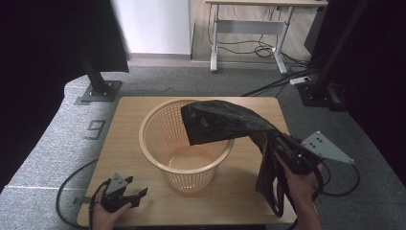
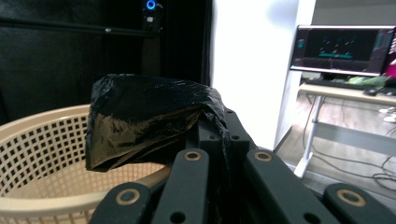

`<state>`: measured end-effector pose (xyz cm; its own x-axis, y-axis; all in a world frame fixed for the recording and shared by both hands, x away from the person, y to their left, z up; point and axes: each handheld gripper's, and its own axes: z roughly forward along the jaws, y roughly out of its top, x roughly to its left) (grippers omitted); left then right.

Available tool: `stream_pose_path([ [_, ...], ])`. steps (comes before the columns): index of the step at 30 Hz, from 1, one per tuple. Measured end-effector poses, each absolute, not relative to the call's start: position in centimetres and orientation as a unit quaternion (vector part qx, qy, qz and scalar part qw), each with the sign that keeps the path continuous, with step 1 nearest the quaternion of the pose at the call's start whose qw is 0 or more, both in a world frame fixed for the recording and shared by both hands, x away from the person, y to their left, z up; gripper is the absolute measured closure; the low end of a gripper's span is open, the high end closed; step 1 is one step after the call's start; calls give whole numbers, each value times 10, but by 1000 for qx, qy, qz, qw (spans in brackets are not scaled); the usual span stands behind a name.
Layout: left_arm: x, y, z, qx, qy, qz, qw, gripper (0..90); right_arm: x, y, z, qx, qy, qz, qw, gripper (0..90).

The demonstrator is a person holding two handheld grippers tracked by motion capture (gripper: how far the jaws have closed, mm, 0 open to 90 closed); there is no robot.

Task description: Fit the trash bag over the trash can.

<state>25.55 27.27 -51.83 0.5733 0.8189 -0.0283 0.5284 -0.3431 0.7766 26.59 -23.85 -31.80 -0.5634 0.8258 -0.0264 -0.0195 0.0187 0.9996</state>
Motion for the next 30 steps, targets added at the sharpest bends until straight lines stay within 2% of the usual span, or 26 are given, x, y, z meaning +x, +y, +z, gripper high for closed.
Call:
stream_pose_path([
  [21,256,273,-521,799,424,187,383,244,292,-189,-352,304,676,605,290,878],
  [30,256,273,-521,799,424,187,383,244,279,-194,-335,281,661,622,312,879],
])
